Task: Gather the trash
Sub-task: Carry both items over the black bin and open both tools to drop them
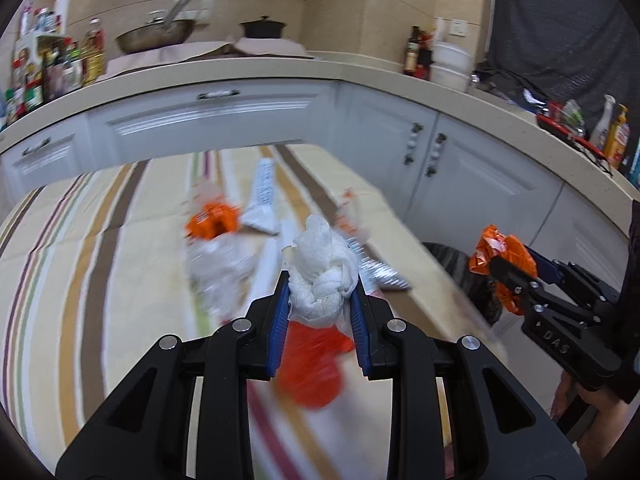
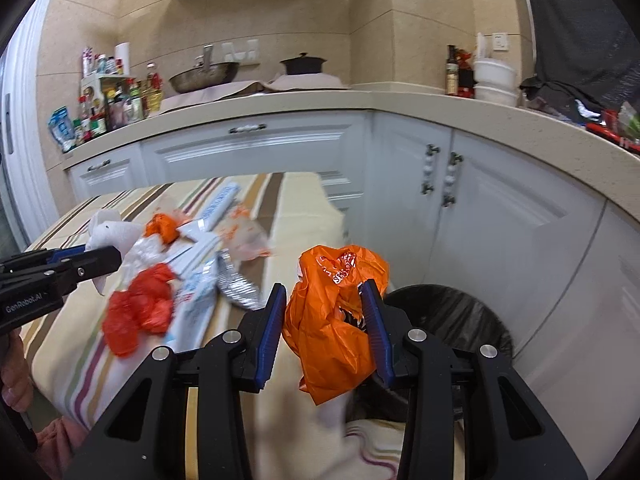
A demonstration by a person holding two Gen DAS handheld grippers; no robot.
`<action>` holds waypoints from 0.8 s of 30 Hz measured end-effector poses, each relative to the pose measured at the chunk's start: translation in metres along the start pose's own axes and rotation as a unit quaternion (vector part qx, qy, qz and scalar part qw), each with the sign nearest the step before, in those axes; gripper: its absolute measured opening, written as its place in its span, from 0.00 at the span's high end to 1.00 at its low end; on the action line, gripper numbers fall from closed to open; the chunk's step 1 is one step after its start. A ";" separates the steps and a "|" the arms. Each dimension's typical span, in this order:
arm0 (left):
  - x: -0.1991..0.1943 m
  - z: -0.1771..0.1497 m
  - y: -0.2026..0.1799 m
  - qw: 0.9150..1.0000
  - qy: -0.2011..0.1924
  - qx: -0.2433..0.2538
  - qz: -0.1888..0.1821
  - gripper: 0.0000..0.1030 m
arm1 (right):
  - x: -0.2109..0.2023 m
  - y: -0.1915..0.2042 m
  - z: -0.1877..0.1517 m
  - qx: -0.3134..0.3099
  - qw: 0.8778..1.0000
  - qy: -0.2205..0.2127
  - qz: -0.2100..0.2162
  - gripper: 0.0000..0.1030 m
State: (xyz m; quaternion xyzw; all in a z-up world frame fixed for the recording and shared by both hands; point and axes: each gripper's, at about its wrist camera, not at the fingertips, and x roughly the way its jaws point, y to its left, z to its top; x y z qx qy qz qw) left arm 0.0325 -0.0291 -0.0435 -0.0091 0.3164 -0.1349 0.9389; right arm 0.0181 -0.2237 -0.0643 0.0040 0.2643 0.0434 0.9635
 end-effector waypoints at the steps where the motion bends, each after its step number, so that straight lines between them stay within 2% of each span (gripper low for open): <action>1: 0.004 0.004 -0.008 1.000 -0.003 0.008 -0.005 0.74 | 0.001 -0.006 0.001 0.003 1.000 -0.001 -0.008 0.61; 8: 0.043 0.032 -0.078 0.997 -0.012 0.059 -0.039 0.74 | 0.008 -0.059 0.001 0.027 0.998 -0.004 -0.063 0.61; 13: 0.081 0.044 -0.126 0.995 0.012 0.079 -0.058 0.74 | 0.020 -0.094 -0.002 0.046 0.995 0.003 -0.083 0.61; 19: 0.120 0.051 -0.172 0.993 0.033 0.096 -0.062 0.74 | 0.032 -0.128 -0.004 0.061 0.993 0.005 -0.096 0.61; 24: 0.153 0.053 -0.196 0.992 0.049 0.106 -0.049 0.72 | 0.044 -0.153 -0.004 0.071 0.993 0.006 -0.099 0.61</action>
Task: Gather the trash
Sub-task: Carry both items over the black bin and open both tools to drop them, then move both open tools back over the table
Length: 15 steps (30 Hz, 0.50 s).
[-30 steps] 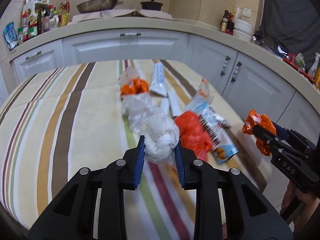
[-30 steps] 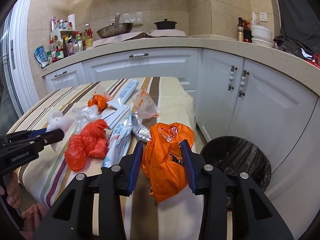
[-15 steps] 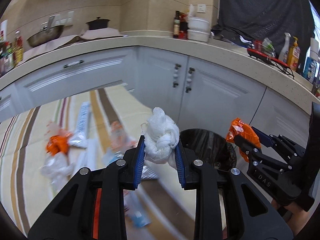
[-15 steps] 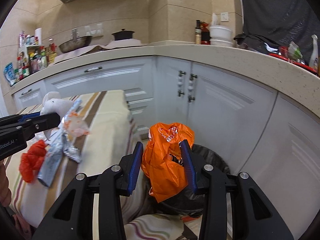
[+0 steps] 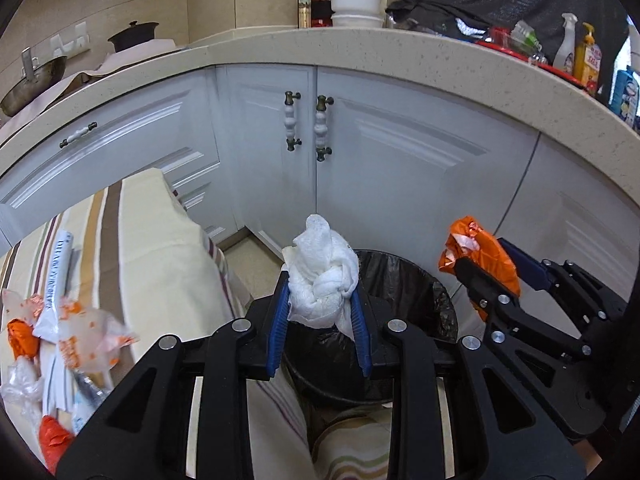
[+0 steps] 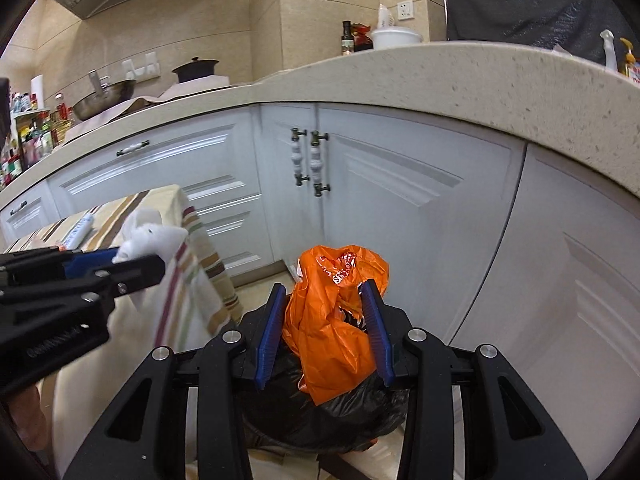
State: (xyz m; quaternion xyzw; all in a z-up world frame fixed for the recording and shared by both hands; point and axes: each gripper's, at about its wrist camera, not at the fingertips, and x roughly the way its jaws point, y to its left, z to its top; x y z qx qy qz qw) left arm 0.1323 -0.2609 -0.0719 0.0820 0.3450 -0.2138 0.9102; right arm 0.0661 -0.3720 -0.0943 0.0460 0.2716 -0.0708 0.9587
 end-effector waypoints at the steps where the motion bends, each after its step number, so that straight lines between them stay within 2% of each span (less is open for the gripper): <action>1: 0.008 0.002 -0.003 1.000 0.002 0.002 0.006 0.71 | 0.004 -0.003 0.001 0.001 1.000 0.002 0.001 0.61; 2: 0.016 0.004 -0.005 1.000 0.005 0.003 0.013 0.68 | 0.009 -0.007 0.001 0.003 1.000 0.004 0.002 0.57; 3: 0.024 0.005 -0.007 1.000 0.009 0.004 0.020 0.56 | 0.015 -0.012 0.000 0.009 1.000 0.006 0.002 0.46; 4: 0.031 0.006 -0.007 1.000 0.020 0.001 0.023 0.47 | 0.019 -0.014 0.000 0.012 1.000 0.005 0.000 0.42; 5: 0.036 0.008 -0.005 0.999 0.030 -0.009 0.018 0.46 | 0.021 -0.017 -0.001 0.018 1.000 0.004 -0.003 0.38; 7: 0.039 0.010 -0.001 0.999 0.032 -0.024 0.014 0.43 | 0.026 -0.022 -0.002 0.025 1.000 0.009 -0.004 0.38; 11: 0.032 0.010 0.001 0.999 0.018 -0.008 0.026 0.41 | 0.022 -0.024 -0.003 0.031 0.999 0.006 -0.006 0.38; 15: 0.014 0.009 0.012 1.000 0.012 -0.015 0.022 0.41 | 0.012 -0.018 -0.002 0.028 1.000 0.005 -0.006 0.38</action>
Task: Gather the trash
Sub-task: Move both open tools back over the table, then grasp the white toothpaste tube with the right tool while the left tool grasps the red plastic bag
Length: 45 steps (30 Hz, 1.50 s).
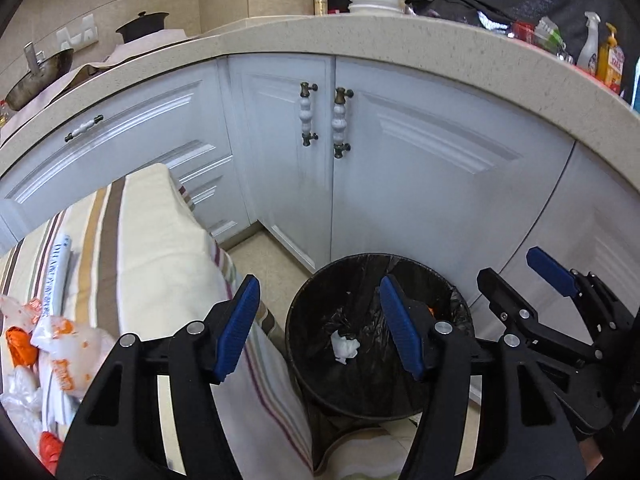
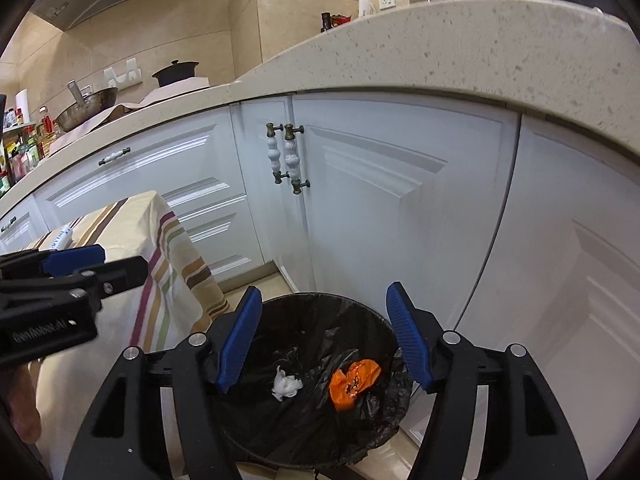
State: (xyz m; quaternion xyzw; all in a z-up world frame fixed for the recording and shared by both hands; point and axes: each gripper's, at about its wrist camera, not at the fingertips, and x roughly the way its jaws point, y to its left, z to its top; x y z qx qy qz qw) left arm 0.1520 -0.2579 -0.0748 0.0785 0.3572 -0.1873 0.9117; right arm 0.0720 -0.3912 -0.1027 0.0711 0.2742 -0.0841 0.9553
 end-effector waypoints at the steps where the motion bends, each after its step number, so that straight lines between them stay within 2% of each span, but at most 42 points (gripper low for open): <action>1: -0.007 -0.001 0.004 1.000 -0.004 -0.001 0.001 0.41 | -0.002 0.003 0.001 0.000 1.000 -0.001 0.002 0.38; 6: -0.044 -0.010 0.028 1.000 -0.021 -0.009 0.005 0.41 | -0.022 0.028 0.005 -0.006 1.000 -0.010 0.022 0.38; 10: -0.077 -0.026 0.058 0.999 -0.033 -0.018 0.025 0.40 | -0.038 0.062 0.004 -0.022 0.998 -0.018 0.052 0.38; 15: -0.112 -0.055 0.103 0.996 -0.039 -0.041 0.065 0.40 | -0.051 0.111 0.000 -0.044 0.994 -0.016 0.103 0.38; 21: -0.145 -0.094 0.162 0.989 -0.036 -0.085 0.115 0.40 | -0.064 0.172 -0.015 -0.087 0.984 -0.005 0.158 0.38; 28: -0.167 -0.132 0.213 0.978 -0.026 -0.133 0.157 0.40 | -0.073 0.218 -0.036 -0.125 0.975 0.010 0.186 0.38; 35: -0.173 -0.157 0.235 0.973 -0.017 -0.163 0.162 0.40 | -0.070 0.239 -0.055 -0.147 0.970 0.033 0.189 0.38; 40: -0.172 -0.163 0.236 0.974 -0.015 -0.166 0.153 0.40 | -0.063 0.246 -0.065 -0.152 0.968 0.050 0.193 0.47; 45: -0.168 -0.163 0.231 0.976 -0.013 -0.163 0.146 0.40 | -0.060 0.250 -0.069 -0.157 0.963 0.063 0.210 0.69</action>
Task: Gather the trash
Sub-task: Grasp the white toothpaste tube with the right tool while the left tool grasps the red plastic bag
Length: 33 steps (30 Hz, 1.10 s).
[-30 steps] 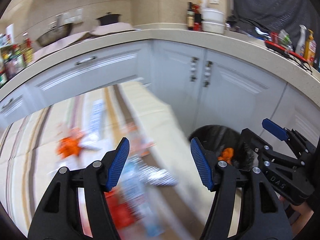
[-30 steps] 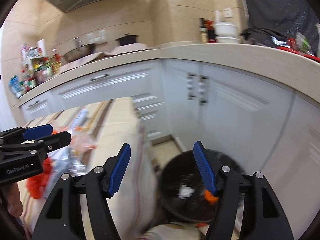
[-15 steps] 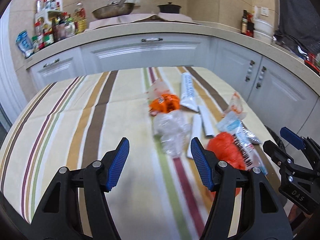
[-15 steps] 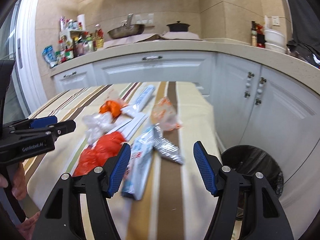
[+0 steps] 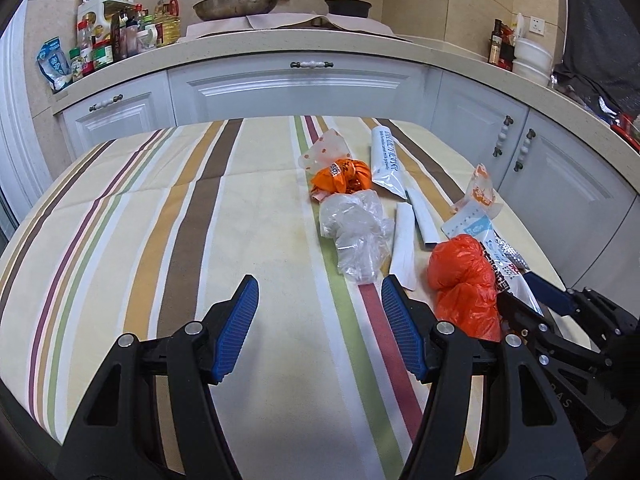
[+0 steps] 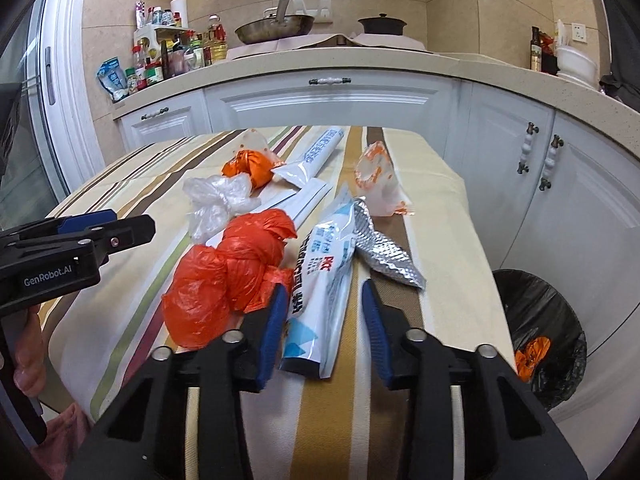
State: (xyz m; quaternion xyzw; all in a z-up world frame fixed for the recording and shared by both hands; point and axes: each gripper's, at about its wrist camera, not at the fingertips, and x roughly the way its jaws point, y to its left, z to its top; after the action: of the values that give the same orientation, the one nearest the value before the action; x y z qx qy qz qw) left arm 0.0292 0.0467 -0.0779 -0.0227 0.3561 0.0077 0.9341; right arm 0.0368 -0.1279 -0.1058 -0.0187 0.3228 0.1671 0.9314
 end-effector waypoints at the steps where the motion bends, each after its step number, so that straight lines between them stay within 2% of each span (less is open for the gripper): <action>1: 0.001 -0.001 -0.002 1.000 0.001 0.001 -0.002 0.40 | 0.001 0.000 -0.001 0.002 1.000 0.001 0.004 0.70; 4: 0.001 -0.002 -0.009 1.000 0.003 0.006 -0.006 0.40 | 0.001 0.001 -0.001 0.004 1.000 -0.001 0.009 0.73; 6: 0.000 -0.003 -0.014 1.000 0.003 0.010 -0.010 0.40 | -0.001 0.001 -0.001 0.001 1.000 -0.006 0.010 0.80; 21: -0.015 -0.001 -0.037 0.999 -0.016 0.019 -0.045 0.39 | -0.030 -0.002 0.006 -0.010 0.998 -0.053 0.010 0.83; 24: -0.015 -0.002 -0.047 0.998 -0.018 0.029 -0.051 0.37 | -0.039 -0.006 0.007 -0.008 0.998 -0.068 0.007 0.83; 32: 0.002 -0.014 -0.071 0.996 0.007 0.052 -0.067 0.37 | -0.057 -0.022 0.007 0.002 0.996 -0.091 -0.017 0.83; 33: 0.004 -0.015 -0.072 0.996 0.011 0.053 -0.069 0.40 | -0.059 -0.024 0.006 0.005 0.996 -0.092 -0.020 0.83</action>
State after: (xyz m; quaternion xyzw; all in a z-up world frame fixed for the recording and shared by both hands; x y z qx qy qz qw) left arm 0.0241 -0.0259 -0.0893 0.0022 0.3636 -0.0754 0.9285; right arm 0.0050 -0.1677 -0.0673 -0.0049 0.2360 0.1474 0.9605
